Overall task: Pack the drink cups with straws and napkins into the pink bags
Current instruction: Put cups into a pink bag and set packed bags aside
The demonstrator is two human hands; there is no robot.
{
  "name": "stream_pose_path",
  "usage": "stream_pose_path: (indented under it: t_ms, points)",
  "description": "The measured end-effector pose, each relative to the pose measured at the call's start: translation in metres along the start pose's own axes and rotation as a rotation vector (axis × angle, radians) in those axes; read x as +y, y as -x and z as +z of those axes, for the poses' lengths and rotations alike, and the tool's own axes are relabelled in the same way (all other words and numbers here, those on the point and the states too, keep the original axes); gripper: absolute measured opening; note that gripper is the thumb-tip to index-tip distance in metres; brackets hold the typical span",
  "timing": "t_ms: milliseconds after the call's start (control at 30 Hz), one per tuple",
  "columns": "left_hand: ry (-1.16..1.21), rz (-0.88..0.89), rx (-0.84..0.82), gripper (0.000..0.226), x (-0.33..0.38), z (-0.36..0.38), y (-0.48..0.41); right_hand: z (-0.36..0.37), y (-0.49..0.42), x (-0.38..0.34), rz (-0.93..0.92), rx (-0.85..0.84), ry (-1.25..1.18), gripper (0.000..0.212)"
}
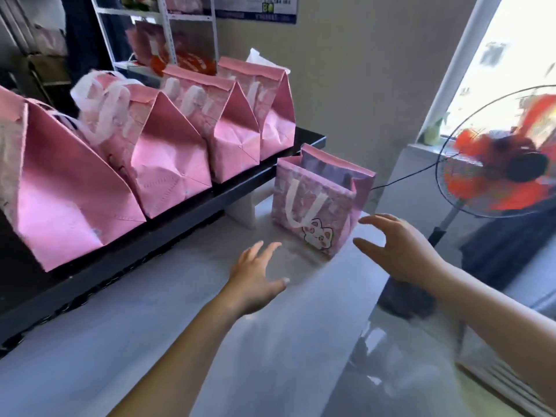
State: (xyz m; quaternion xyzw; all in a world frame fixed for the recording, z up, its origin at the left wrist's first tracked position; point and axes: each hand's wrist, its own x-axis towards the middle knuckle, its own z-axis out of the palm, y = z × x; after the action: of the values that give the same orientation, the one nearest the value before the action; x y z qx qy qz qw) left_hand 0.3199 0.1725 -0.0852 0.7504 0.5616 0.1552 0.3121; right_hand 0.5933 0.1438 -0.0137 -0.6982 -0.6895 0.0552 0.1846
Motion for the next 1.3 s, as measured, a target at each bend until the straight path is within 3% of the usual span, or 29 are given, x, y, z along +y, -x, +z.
stream_pose_path:
  t_ms: [133,300,433,600,767,967,1133,1300]
  points:
    - [0.069,0.042,0.008,0.073,0.030,-0.002,-0.040,-0.017,-0.035,0.031,0.063,0.056,-0.074,0.041]
    - [0.070,0.013,0.146,0.072,0.056,-0.023,-0.121,-0.012,-0.117,0.066,0.069,0.073,-0.177,0.042]
    - [0.055,-0.070,0.282,0.065,0.080,-0.040,-0.197,-0.007,-0.190,0.086,0.026,0.022,-0.192,0.039]
    - [-0.057,-0.206,0.391,0.065,0.098,-0.052,-0.280,0.001,-0.257,0.112,-0.041,-0.112,-0.142,0.054]
    - [-0.187,-0.331,0.380,0.035,0.098,-0.058,-0.316,0.009,-0.289,0.132,-0.139,-0.205,-0.090,0.051]
    - [-0.312,-0.348,0.361,0.011,0.100,-0.065,-0.300,0.008,-0.293,0.141,-0.237,-0.254,-0.131,0.039]
    - [-0.112,-0.341,0.431,0.020,0.104,-0.061,-0.216,0.003,-0.267,0.121,-0.278,-0.282,-0.241,0.031]
    - [0.196,-0.399,0.571,0.013,0.097,-0.047,-0.086,-0.001,-0.206,0.079,-0.387,-0.289,-0.346,0.026]
